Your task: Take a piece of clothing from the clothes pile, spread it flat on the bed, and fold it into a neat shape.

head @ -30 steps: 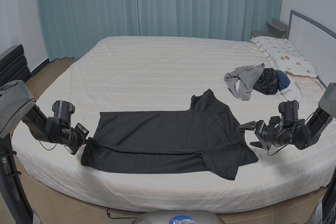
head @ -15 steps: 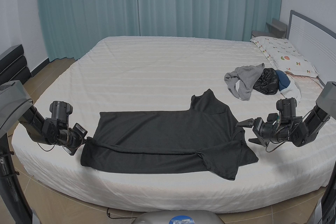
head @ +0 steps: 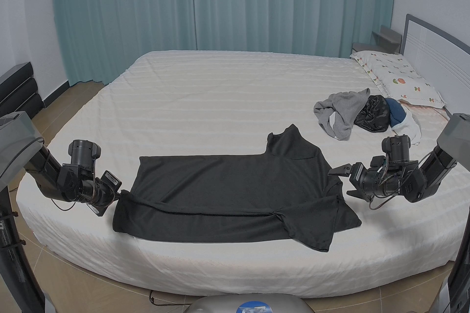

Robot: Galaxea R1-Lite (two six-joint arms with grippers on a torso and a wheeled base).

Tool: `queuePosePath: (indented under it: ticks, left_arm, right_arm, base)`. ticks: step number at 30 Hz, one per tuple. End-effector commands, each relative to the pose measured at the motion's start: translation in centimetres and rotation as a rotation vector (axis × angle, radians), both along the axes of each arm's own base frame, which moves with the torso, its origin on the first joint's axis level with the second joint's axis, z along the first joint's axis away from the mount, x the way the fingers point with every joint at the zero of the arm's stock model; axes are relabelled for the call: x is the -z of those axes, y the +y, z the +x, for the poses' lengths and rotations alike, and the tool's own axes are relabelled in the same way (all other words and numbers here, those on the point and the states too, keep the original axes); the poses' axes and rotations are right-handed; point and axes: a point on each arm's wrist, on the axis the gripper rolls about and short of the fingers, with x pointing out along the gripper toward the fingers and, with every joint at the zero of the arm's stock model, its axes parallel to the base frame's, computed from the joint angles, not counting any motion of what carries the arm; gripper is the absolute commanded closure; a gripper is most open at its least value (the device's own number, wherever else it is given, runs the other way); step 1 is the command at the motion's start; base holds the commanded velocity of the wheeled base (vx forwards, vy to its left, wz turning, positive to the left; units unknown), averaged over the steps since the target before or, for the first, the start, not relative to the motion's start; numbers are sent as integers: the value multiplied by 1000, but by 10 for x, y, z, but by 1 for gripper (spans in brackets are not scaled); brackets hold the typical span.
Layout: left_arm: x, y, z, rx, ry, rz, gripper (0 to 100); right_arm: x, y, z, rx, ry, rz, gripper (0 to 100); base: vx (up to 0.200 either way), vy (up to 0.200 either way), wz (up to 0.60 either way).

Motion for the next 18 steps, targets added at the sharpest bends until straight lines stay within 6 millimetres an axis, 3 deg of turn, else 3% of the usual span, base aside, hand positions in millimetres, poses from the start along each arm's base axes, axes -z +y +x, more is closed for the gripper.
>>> queuePosePath:
  ticks: [1,18]
  left_arm:
    - [0,0,0,-1,1,0,100]
    - [-2,0,-2,4,-2,3,100]
  right_arm:
    - [5,3,5,-1,4,-8,0]
    - [1,9,11,-21,-3,-41,0]
  base:
    - [0,0,0]
    - [0,0,0]
